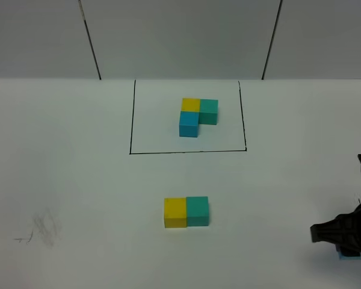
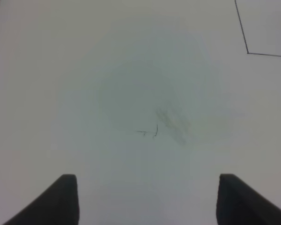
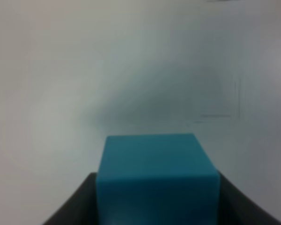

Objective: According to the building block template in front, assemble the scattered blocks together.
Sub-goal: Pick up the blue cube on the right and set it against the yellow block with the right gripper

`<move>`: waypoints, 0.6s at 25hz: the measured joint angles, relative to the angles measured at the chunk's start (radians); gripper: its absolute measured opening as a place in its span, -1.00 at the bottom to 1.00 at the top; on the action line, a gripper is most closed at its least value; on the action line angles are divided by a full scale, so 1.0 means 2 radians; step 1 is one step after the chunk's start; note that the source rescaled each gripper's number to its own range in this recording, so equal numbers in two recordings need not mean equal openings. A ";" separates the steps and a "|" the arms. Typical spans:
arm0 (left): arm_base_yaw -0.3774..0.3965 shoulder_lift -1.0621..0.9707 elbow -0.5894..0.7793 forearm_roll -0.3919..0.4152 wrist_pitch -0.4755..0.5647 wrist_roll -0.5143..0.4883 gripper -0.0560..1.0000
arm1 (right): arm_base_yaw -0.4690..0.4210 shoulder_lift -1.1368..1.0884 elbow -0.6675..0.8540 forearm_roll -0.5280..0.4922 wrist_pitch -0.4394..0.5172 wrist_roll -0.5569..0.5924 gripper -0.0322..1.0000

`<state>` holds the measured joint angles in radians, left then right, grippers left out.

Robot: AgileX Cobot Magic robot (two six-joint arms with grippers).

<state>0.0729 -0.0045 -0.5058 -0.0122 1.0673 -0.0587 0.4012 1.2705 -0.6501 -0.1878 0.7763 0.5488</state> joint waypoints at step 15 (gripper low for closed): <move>0.000 0.000 0.000 0.000 0.000 0.000 -0.19 | 0.292 0.117 -0.059 -0.051 -0.011 0.321 -0.90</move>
<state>0.0729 -0.0045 -0.5058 -0.0122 1.0673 -0.0587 0.9850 1.5053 -0.7691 -0.2891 0.7535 1.1915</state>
